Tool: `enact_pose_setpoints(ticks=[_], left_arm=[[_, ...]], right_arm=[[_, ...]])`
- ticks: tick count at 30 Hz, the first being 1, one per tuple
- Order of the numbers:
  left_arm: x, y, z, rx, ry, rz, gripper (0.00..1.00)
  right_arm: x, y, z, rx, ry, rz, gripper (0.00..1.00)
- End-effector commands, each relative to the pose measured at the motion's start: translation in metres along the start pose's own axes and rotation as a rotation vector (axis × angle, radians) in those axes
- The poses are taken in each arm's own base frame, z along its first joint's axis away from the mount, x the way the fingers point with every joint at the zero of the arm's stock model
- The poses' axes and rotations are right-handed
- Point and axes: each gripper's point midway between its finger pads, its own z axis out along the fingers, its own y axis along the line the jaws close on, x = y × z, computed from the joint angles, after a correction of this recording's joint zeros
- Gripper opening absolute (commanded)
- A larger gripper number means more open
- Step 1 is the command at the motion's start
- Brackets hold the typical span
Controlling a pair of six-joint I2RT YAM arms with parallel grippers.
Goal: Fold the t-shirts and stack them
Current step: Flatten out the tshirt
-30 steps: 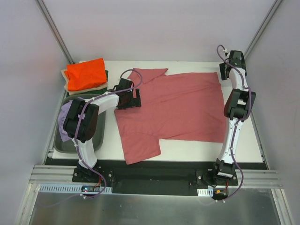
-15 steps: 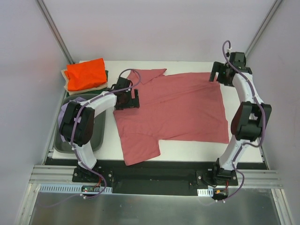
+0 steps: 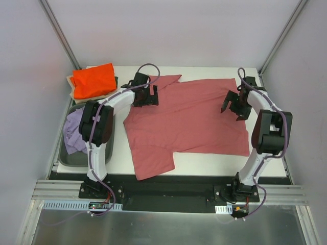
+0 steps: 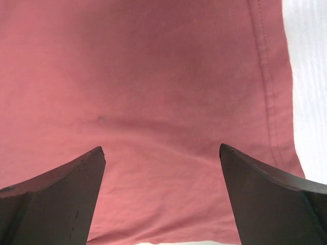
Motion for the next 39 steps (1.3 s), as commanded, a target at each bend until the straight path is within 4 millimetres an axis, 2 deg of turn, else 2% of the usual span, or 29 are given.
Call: enact_pose_setpoints(ticks=[1,6,9,16,20,22,24,27,29,31,32,34,38,39], left_arm=[[-0.022,0.01,0.027,0.009,0.017,0.003,0.99],[-0.036,0.021,0.05,0.017,0.048,-0.043,0.99],[-0.044,0.027,0.058,0.005,0.052,-0.066,0.99],[-0.053,0.023,0.067,0.06,0.058,-0.082,0.99],[-0.072,0.023,0.07,0.062,0.017,-0.08,0.99],[-0.084,0.015,0.062,0.092,-0.004,-0.073,0.99],[-0.098,0.003,0.045,0.134,-0.037,-0.058,0.99],[-0.116,-0.011,0.002,0.167,-0.094,-0.066,0.99],[-0.113,-0.018,-0.031,0.179,-0.112,-0.08,0.99],[-0.089,-0.018,-0.056,0.154,-0.102,-0.091,0.99],[-0.077,-0.021,-0.071,0.145,-0.106,-0.087,0.99],[-0.039,-0.021,-0.087,0.105,-0.085,-0.077,0.99],[0.056,-0.016,-0.112,0.043,-0.024,-0.057,0.99],[0.073,-0.014,-0.121,0.033,-0.029,-0.067,0.99]], right_arm=[[-0.006,-0.007,0.014,0.033,0.06,-0.006,0.96],[-0.019,-0.021,0.038,0.06,0.106,0.029,0.96],[-0.024,-0.032,0.049,0.097,0.127,0.051,0.96],[-0.047,-0.04,0.057,0.105,0.118,0.046,0.96],[-0.061,-0.036,0.051,0.077,0.107,0.018,0.96],[-0.071,-0.03,0.035,0.058,0.081,-0.011,0.96],[-0.083,-0.027,0.01,0.06,0.032,-0.031,0.96],[-0.09,-0.022,-0.039,0.053,-0.054,-0.033,0.96],[-0.082,-0.02,-0.074,0.039,-0.133,-0.019,0.96],[-0.06,-0.022,-0.096,0.021,-0.198,0.007,0.96],[-0.044,-0.026,-0.096,0.023,-0.211,0.045,0.96],[-0.013,-0.035,-0.102,0.018,-0.262,0.099,0.96],[0.044,-0.045,-0.096,-0.028,-0.298,0.191,0.96],[0.056,-0.047,-0.094,-0.04,-0.29,0.203,0.96]])
